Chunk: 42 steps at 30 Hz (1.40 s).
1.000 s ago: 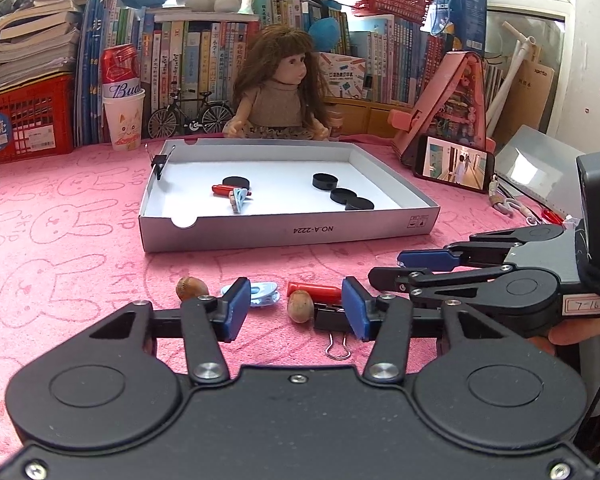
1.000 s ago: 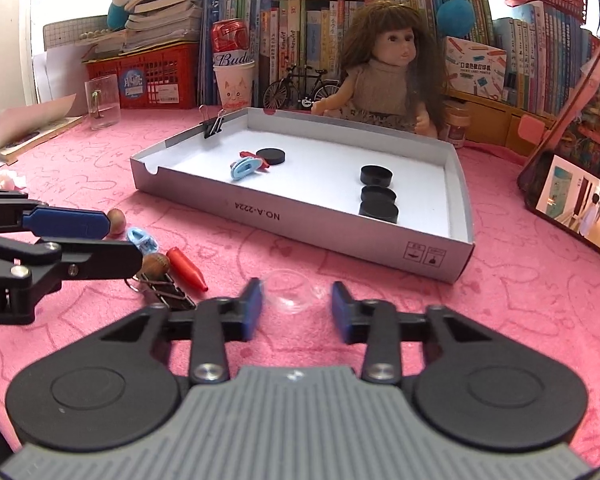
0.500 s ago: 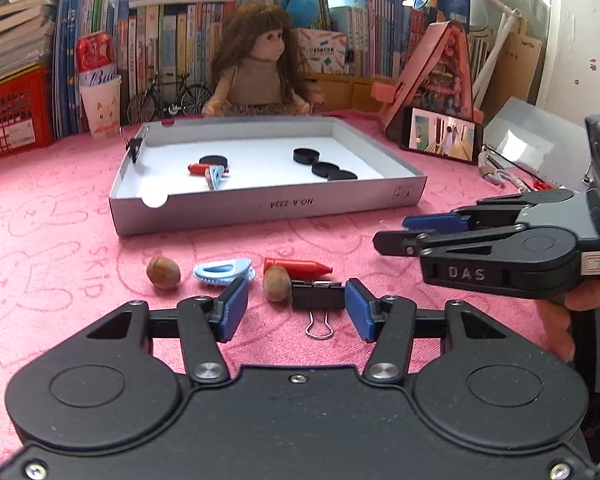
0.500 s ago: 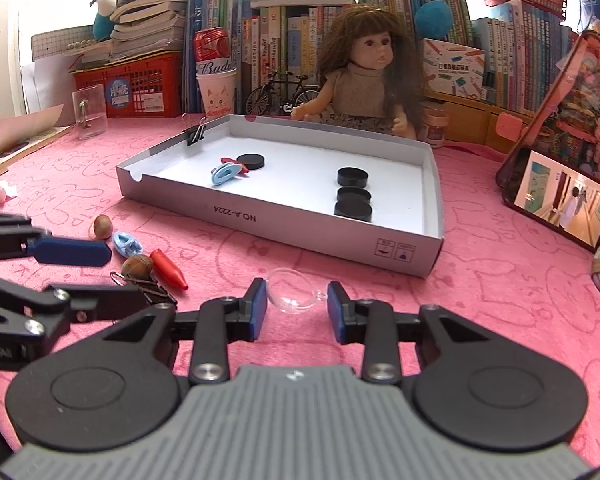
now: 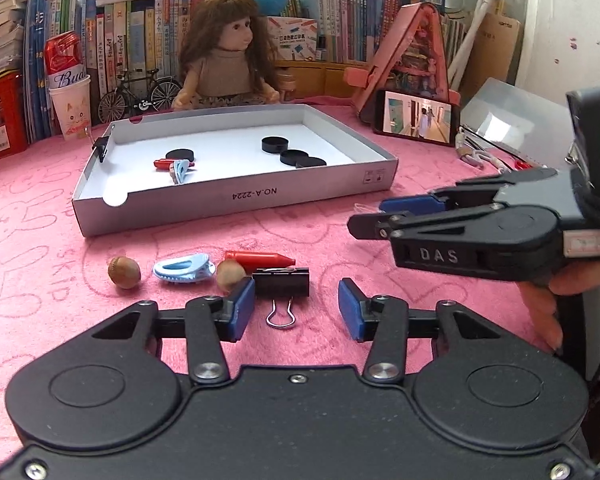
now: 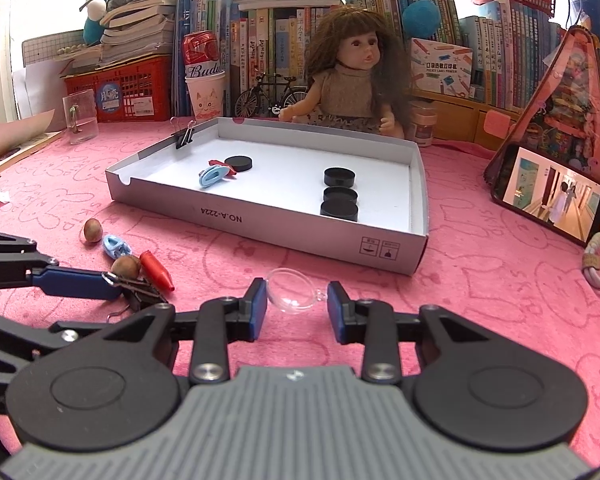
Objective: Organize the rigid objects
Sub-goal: 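Grasp the black binder clip with the left tool while the right tool grasps the glass dome, then carry binder clip and glass dome into the tray and open both tools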
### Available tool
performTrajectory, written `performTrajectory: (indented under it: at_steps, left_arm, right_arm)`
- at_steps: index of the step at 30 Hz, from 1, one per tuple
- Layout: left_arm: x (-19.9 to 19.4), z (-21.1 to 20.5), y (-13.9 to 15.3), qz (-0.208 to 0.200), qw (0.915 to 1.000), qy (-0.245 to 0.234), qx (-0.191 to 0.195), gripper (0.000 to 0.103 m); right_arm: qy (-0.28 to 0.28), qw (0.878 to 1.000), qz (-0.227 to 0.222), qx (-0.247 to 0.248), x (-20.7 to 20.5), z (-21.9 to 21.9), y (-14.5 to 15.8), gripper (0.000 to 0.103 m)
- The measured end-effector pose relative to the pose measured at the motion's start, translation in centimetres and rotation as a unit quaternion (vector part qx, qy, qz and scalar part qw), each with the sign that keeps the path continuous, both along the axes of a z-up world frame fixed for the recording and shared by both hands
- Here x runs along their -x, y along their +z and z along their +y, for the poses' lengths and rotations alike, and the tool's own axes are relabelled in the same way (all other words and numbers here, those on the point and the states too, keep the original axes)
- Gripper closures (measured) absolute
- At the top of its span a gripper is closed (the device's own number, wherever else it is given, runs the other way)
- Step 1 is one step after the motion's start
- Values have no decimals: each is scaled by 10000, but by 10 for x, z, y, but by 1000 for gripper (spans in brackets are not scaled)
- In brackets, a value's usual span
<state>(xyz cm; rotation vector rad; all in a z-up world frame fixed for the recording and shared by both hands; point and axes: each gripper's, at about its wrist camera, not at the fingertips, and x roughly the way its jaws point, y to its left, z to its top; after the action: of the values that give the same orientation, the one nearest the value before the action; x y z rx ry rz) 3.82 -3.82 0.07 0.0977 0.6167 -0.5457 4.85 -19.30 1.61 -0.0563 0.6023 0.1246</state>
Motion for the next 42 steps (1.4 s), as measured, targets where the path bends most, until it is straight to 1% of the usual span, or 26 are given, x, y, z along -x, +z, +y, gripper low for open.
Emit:
performTrajectory:
  at_steps: [6,10,11,13,20,25,30,42]
  left_arm:
    - [-9,-8,-4,-109,9997,135,-160,57]
    - [-12,-12,-5,-160,9995,180,-202,57]
    - [-12,-12,-5,-172,9995,190,-207,58]
    - [-13,-13,-5,-201,9992,239,-233,68]
    - [-11,-8,0,-184,9995,190,-151,69]
    - [-10,-5,10,-270,9993,237,-47,69]
    - [-12,-2,28,-465,9984,299,69,69]
    - [-45,5,48,-560,9962,648,160,69]
  right_arm:
    - [-24,10000,2,20,0,-2,0,64]
    - [-39,10000,6,42,1,-3,0,64]
    - [-42,10000,7,44,1,-3,0,64]
    - [-50,10000,7,43,1,-4,0,64]
    - [-61,10000,-29,45,1,-4,2,64]
    - [-54,9999,-84,36,1,-3,7,64]
    - [-36,9999,-155,26,0,-3,12,64]
    - [-108,9995,-293,-70,-10,-7,22,64]
